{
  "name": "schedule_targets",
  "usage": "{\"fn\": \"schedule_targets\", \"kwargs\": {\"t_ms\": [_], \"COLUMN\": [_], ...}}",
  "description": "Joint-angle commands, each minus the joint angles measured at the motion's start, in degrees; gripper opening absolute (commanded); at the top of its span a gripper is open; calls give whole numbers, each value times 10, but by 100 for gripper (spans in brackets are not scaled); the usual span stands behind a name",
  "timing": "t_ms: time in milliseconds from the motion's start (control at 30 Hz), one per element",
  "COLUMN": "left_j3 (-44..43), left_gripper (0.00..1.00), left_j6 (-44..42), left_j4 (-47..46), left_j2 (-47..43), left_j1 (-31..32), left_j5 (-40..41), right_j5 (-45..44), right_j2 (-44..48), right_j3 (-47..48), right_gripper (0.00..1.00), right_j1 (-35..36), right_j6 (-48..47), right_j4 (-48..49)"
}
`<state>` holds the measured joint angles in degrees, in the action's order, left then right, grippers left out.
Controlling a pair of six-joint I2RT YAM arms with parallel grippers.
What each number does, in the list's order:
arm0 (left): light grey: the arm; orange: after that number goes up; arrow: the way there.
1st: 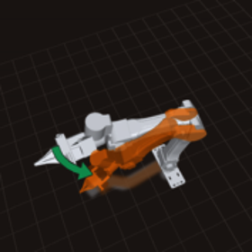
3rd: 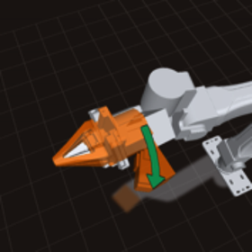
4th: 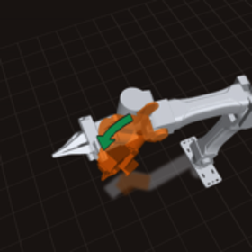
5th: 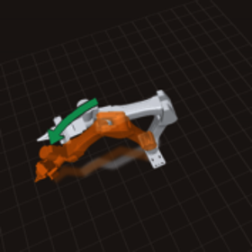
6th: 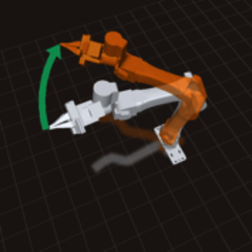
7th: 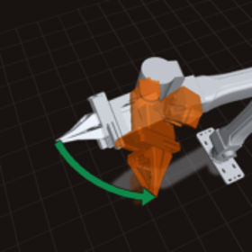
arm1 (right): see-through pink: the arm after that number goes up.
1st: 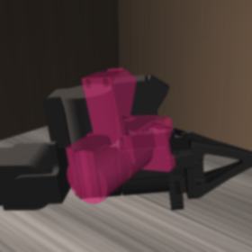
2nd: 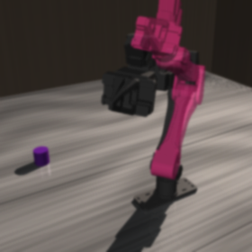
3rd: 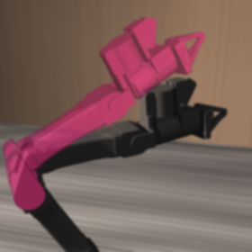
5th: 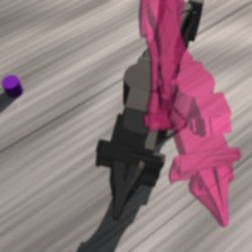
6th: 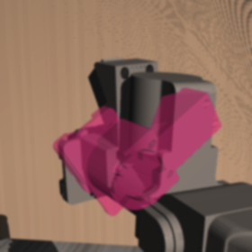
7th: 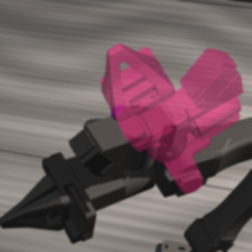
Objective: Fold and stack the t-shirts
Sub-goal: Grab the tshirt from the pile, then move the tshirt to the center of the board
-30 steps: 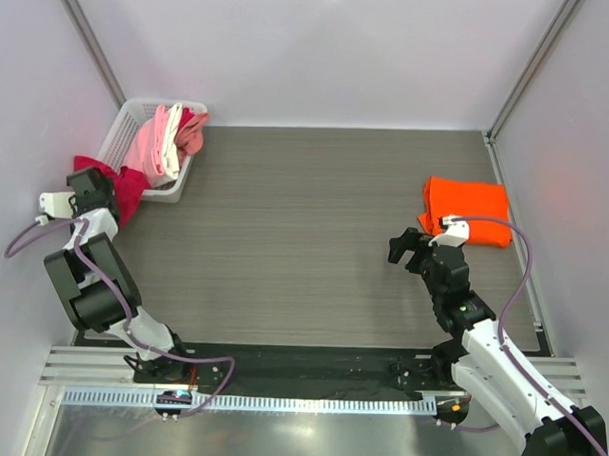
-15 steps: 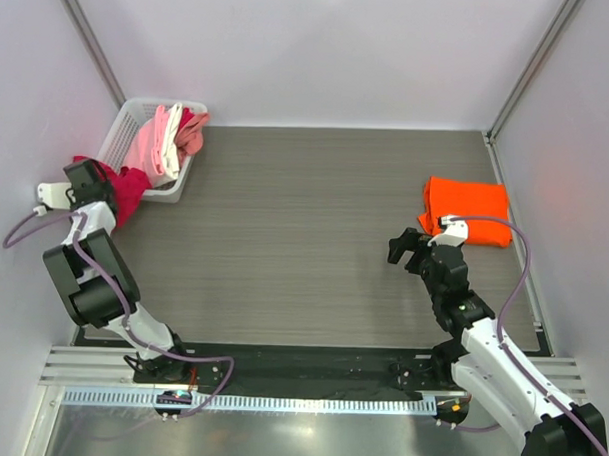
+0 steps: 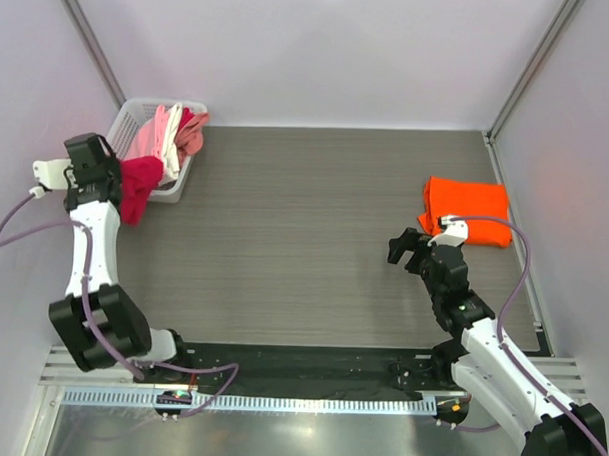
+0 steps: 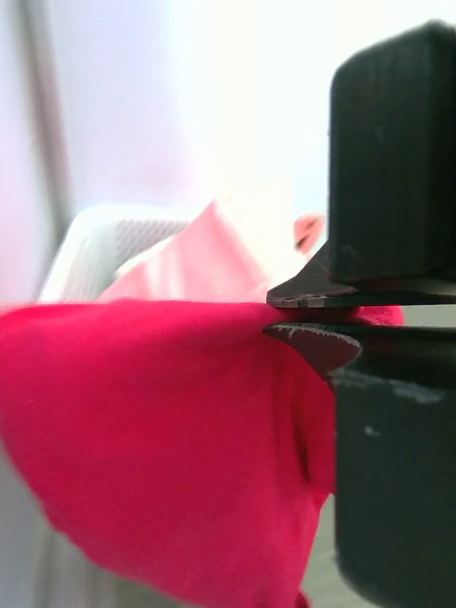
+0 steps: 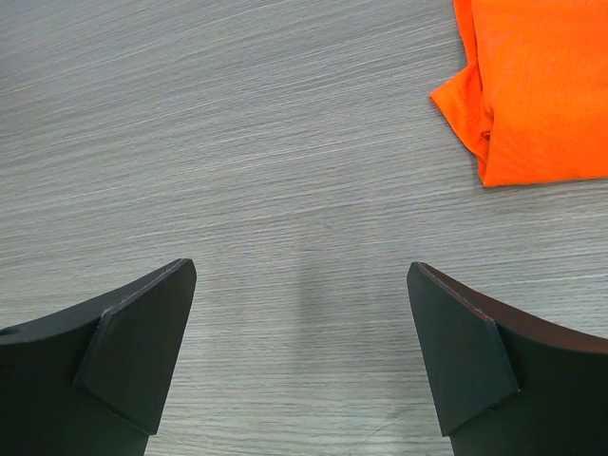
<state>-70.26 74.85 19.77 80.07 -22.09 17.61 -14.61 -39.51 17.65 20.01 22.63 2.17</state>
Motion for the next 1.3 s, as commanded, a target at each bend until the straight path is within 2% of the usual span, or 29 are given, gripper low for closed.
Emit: {"fn": "schedule_targets", "kwargs": {"t_ms": [0,200,300,333,400,500,600,633,700,767,800,833,867,900,933,1000,1033,1133,1200,1267], "left_j3": [2,-106,-151,-160,-200,-300,-414,-432,-443,-402,-331,-285,-238,-180,-85,10,85,161,227,259], "left_gripper": [0,0,0,0,0,0,0,0,0,0,7,31,43,53,58,67,76,88,89,96], "left_j6": [89,86,106,119,121,92,58,64,90,99,107,114,120,128,129,114,96,34,9,-41], "left_j4": [53,105,97,92,57,28,13,12,8,8,7,4,-12,-21,-30,-56,-64,-45,-49,-90], "left_j2": [-61,-96,-108,-111,-111,-86,-26,6,22,12,2,-10,-41,-55,-72,-120,-139,-216,-254,-285], "left_j1": [34,111,187,248,314,486,575,578,572,561,537,524,509,480,467,430,424,421,421,421], "left_j5": [13,-18,-53,-56,-43,-1,-11,-53,-90,-91,-90,-93,-99,-106,-125,-142,-143,-73,-40,-45], "right_j5": [-3,-5,-5,-4,-5,-8,-10,-12,-16,-15,-15,-17,-18,-20,-23,-27,-28,-32,-36,-38], "right_j2": [7,4,-4,-8,-11,-11,-5,-4,-2,-2,-1,0,6,11,15,31,36,47,48,43], "right_j3": [9,11,14,15,17,16,14,14,14,14,14,14,12,12,8,5,2,-2,-2,1], "right_gripper": [100,100,100,100,100,99,100,100,99,100,100,100,100,100,100,100,100,99,99,99], "right_j1": [0,-1,-1,-1,-1,0,-1,-1,-1,-1,-1,-1,-1,-1,-1,-1,-1,-1,-1,-1], "right_j6": [0,0,-1,-1,-3,-2,-1,0,0,0,0,0,2,2,3,5,5,7,8,10], "right_j4": [27,26,27,27,27,26,26,25,25,23,22,21,20,19,19,18,17,16,15,14]}}
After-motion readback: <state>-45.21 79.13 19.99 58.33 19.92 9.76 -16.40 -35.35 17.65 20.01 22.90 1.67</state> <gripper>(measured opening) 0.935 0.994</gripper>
